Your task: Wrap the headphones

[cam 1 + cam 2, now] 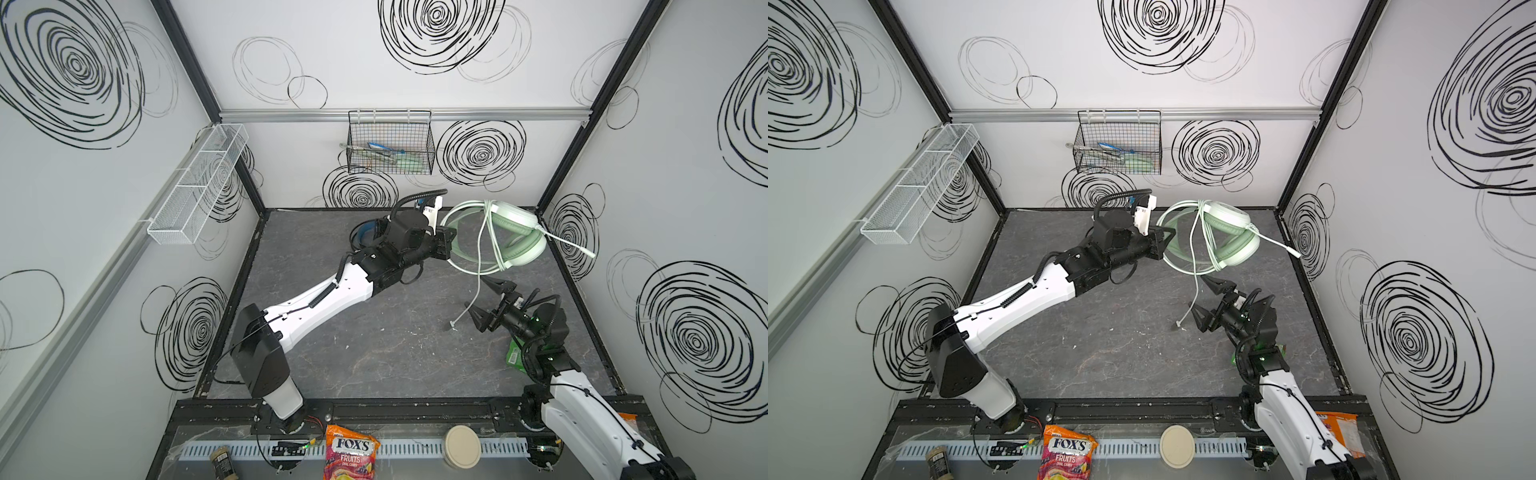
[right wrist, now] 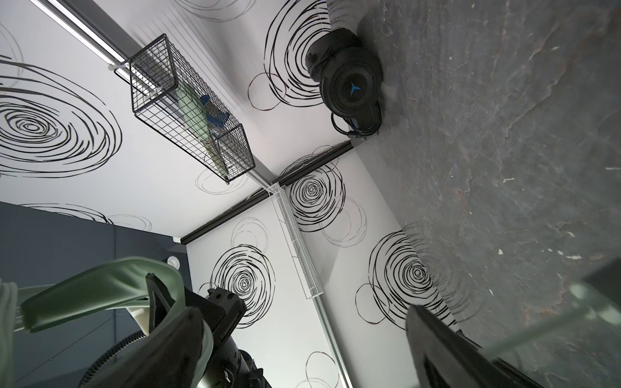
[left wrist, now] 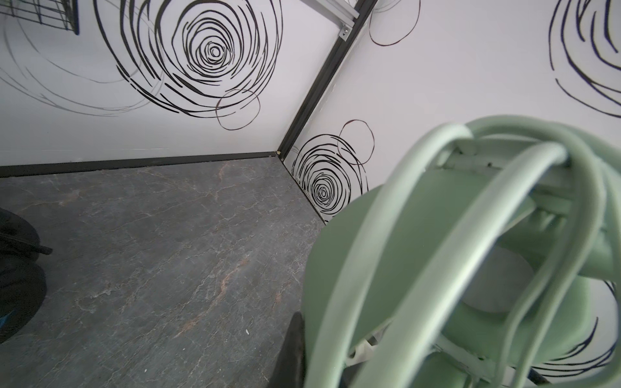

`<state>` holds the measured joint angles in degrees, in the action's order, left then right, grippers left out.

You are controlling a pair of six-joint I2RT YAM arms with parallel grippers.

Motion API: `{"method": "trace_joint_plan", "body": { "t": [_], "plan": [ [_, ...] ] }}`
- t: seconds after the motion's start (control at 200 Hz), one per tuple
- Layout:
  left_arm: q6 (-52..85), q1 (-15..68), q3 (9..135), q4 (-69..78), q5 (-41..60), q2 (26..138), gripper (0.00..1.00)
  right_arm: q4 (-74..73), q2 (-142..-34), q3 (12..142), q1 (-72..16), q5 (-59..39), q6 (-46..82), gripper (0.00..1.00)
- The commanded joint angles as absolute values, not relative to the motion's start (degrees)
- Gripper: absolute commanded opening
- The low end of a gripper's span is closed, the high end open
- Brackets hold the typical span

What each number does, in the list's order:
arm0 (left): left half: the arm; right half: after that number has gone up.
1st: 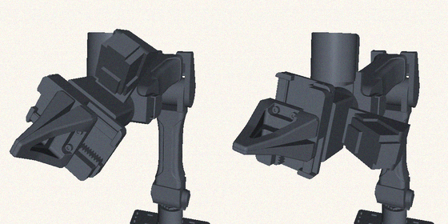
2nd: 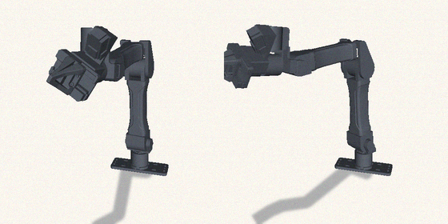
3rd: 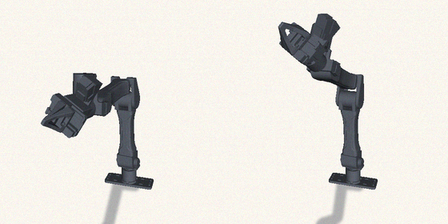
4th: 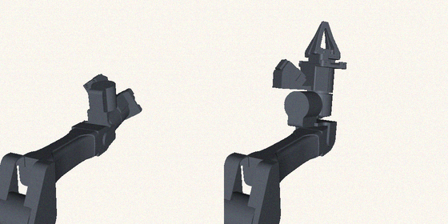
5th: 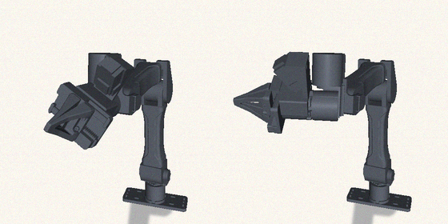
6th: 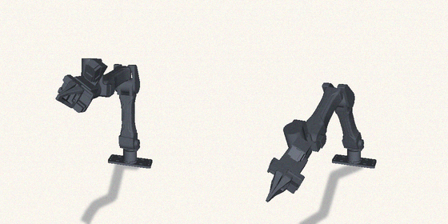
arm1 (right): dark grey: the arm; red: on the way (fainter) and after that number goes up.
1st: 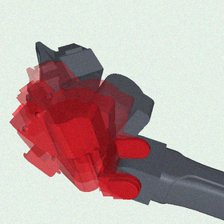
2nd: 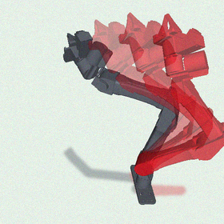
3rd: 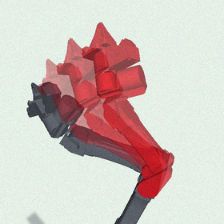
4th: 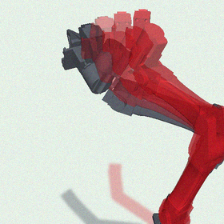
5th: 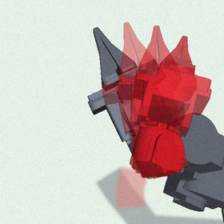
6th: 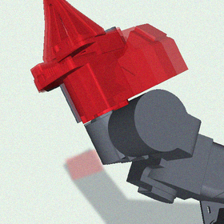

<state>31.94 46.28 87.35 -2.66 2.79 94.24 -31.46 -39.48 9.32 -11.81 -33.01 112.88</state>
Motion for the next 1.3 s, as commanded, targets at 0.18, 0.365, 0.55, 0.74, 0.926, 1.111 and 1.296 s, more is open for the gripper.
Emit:
{"method": "trace_joint_plan", "body": {
  "t": [0.18,0.365,0.55,0.74,0.926,1.111,1.296],
  "plan": [
    [31.54,44.08,91.89,-0.28,0.52,90.97,0.00,-30.69,-41.58,10.97,-12.83,-34.28,110.84,0.97],
    [31.82,43.90,94.15,0.58,1.55,92.30,0.00,-30.49,-42.45,12.15,-12.54,-33.76,111.10,0.97],
    [32.73,44.32,94.91,3.35,1.88,93.58,0.00,-30.70,-42.76,13.15,-12.45,-33.74,112.32,0.97],
    [33.78,45.40,95.51,5.83,1.84,95.05,0.00,-31.81,-42.89,12.68,-12.96,-33.49,114.05,0.97],
    [34.37,46.97,96.51,6.51,0.85,96.67,0.00,-33.26,-43.01,12.36,-13.53,-33.09,115.11,0.97],
    [33.90,47.73,99.08,5.56,0.71,99.12,0.00,-33.48,-42.16,11.42,-13.60,-32.74,115.83,0.97],
    [34.57,48.41,101.47,5.49,2.96,100.33,0.00,-36.09,-41.17,7.95,-13.45,-30.38,118.65,0.97]
  ]
}}
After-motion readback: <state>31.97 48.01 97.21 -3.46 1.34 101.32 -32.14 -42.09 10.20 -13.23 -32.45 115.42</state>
